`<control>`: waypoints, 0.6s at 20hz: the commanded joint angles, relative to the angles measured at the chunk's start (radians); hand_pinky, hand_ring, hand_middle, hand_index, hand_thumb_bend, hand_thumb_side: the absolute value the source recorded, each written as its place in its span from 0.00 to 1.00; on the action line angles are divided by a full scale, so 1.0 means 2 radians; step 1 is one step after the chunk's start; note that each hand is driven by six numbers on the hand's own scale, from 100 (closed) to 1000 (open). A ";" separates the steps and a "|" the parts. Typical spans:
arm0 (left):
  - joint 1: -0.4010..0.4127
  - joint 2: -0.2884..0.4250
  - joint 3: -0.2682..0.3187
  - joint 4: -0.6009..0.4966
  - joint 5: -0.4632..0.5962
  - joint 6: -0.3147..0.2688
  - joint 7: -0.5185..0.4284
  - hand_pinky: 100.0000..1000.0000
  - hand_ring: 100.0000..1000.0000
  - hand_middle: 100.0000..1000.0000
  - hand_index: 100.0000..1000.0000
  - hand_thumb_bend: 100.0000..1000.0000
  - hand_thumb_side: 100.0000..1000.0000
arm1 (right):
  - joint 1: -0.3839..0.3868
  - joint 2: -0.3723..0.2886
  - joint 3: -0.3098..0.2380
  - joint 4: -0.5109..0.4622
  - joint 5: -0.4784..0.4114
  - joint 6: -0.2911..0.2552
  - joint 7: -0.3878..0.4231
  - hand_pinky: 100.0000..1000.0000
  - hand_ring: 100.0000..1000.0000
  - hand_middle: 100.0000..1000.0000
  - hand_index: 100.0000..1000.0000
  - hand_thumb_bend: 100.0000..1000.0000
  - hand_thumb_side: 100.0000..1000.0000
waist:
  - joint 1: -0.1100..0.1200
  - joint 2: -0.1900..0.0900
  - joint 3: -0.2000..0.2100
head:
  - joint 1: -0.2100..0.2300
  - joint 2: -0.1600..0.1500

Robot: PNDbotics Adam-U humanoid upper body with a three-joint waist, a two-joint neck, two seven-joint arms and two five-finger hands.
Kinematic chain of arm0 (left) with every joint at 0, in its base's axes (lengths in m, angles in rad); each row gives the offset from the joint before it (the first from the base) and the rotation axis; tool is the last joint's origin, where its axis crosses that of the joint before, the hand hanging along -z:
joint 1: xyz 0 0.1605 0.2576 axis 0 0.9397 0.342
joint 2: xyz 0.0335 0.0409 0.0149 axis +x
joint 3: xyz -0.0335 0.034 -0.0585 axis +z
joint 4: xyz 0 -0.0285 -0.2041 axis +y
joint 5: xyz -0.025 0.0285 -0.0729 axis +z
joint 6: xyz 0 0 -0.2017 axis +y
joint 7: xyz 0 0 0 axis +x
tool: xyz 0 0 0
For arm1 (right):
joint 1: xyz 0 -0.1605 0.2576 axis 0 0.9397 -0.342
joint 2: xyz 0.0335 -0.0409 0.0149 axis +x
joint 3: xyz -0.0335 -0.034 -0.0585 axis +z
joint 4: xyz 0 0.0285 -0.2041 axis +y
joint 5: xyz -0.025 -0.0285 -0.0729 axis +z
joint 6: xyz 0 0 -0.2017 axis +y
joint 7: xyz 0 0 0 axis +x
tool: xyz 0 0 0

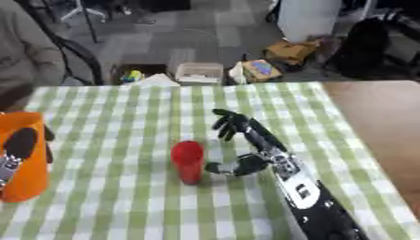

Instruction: Pour the contents of one cup into another cup.

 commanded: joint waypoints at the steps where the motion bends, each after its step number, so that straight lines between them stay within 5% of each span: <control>1: -0.009 0.000 -0.002 -0.010 0.007 0.001 -0.009 0.16 0.17 0.26 0.96 0.00 0.43 | -0.013 0.004 0.002 0.007 0.011 -0.009 0.012 0.51 0.58 0.65 0.97 0.64 0.30 | 0.001 -0.011 0.002 | -0.001 0.003; 12: -0.010 -0.001 -0.005 -0.010 0.009 0.006 -0.027 0.16 0.17 0.26 0.96 0.00 0.42 | -0.025 0.017 0.017 0.022 0.012 -0.029 0.045 0.51 0.58 0.64 0.96 0.64 0.31 | -0.001 -0.013 0.012 | -0.004 0.004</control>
